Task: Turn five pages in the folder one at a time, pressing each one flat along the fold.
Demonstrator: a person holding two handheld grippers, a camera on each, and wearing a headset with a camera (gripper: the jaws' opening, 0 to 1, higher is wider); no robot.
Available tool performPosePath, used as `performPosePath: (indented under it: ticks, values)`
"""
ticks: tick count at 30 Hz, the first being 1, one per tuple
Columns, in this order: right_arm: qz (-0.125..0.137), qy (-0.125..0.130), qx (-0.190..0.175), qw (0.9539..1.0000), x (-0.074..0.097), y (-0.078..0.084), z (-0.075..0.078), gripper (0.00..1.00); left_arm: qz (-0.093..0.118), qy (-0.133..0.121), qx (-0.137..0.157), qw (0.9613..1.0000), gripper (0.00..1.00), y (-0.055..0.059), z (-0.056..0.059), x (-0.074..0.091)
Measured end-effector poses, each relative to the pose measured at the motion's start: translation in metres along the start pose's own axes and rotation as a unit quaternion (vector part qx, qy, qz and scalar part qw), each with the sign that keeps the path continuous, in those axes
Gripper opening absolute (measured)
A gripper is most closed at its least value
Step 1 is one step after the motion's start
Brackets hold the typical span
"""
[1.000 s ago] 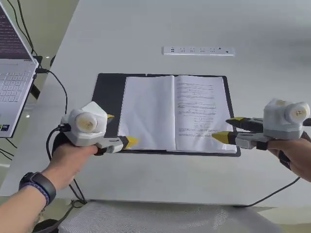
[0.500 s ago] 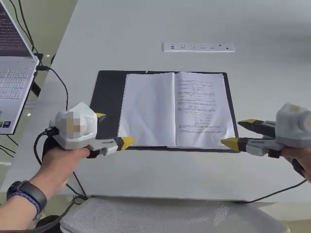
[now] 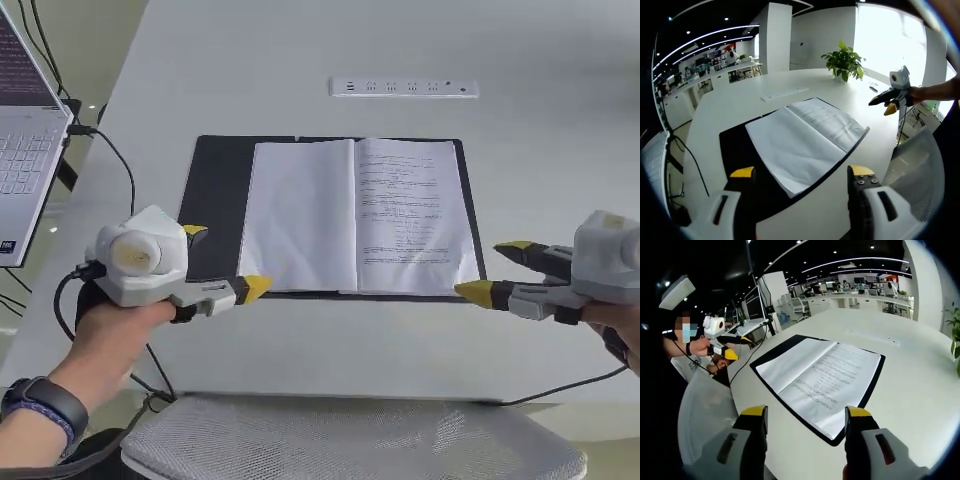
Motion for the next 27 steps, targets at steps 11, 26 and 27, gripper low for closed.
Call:
performPosePath:
  ticks: [11, 26, 27]
  values:
    - [0.006, 0.011, -0.011, 0.9999, 0.006, 0.004, -0.001, 0.65, 0.009, 0.005, -0.003, 0.9999, 0.75, -0.01, 0.003, -0.002]
    - [0.01, 0.029, -0.03, 0.9991, 0.019, 0.01, 0.004, 0.68, 0.014, 0.056, -0.037, 0.9977, 0.74, -0.049, 0.032, -0.051]
    - [0.011, 0.03, -0.03, 0.999, 0.02, 0.01, 0.004, 0.68, 0.014, 0.057, -0.038, 0.9975, 0.74, -0.05, 0.033, -0.052]
Point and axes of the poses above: the centre of the closed fingertips' face, and the gripper's own axes: x roughly backward along the fingers, z roughly to its right, y roughly out of its underside, the point moved 1 cm from there along x, roughly backward along the fingers, and after that the axes turned 8 degrees about y, right-handed, at the moved point
